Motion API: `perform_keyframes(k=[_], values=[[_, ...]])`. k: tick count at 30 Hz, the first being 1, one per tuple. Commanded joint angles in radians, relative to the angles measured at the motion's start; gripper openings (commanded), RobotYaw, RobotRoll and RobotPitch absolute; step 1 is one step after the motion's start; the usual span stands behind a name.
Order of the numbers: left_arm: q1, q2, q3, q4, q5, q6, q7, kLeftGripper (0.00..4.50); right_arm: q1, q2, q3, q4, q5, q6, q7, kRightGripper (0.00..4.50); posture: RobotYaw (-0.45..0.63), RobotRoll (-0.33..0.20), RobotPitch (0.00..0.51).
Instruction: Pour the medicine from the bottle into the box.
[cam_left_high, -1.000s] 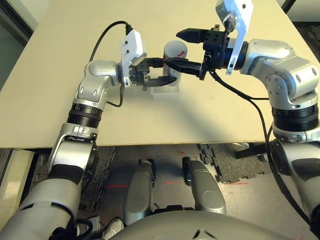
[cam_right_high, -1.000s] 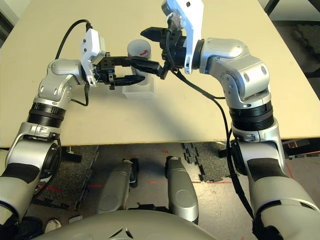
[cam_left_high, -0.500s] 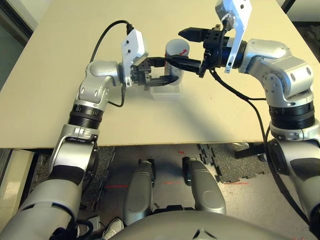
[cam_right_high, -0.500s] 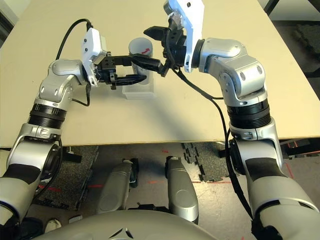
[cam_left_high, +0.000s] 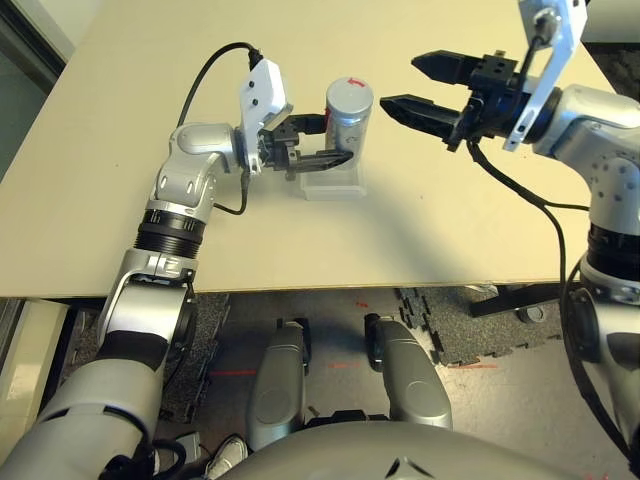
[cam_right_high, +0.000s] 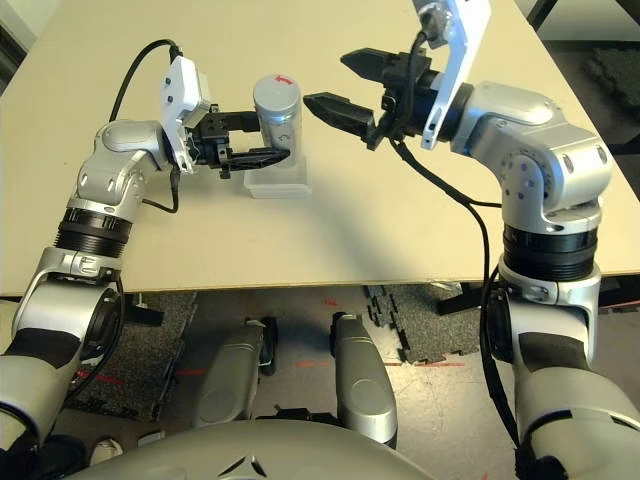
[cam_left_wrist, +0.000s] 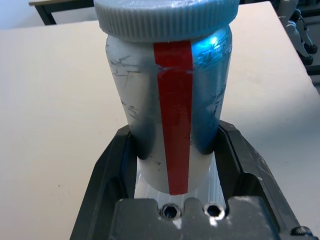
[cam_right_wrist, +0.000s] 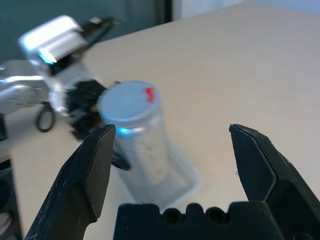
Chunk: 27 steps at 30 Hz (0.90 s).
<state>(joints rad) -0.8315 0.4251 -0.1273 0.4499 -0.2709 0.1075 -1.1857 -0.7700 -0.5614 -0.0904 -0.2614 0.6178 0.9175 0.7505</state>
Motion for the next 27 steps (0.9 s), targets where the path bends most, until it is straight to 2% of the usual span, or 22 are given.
perform_keyframes(k=[1, 4, 7, 16, 27], values=[[-0.012, -0.003, 0.001, 0.015, 0.012, -0.017, -0.011, 2.4, -0.023, 0.019, 0.023, -0.037, 0.038, 0.03, -0.01, 4.5, -0.06, 0.0, 0.19], [-0.015, -0.003, 0.0, 0.021, 0.013, -0.021, -0.013, 2.4, -0.06, 0.059, 0.047, -0.028, 0.039, 0.031, -0.028, 4.5, -0.06, 0.0, 0.187], [-0.013, -0.006, -0.003, 0.021, 0.013, -0.025, -0.015, 2.4, -0.104, 0.091, 0.099, 0.011, -0.005, -0.012, -0.037, 4.5, -0.06, 0.0, 0.178], [0.0, -0.017, -0.006, -0.002, 0.01, -0.018, -0.008, 2.4, -0.144, 0.117, 0.201, 0.111, -0.113, -0.14, -0.004, 4.5, -0.05, 0.0, 0.177], [0.011, -0.019, -0.003, -0.03, 0.004, -0.004, -0.005, 2.4, -0.13, 0.115, 0.201, 0.163, -0.172, -0.182, 0.009, 4.5, -0.04, 0.0, 0.18]])
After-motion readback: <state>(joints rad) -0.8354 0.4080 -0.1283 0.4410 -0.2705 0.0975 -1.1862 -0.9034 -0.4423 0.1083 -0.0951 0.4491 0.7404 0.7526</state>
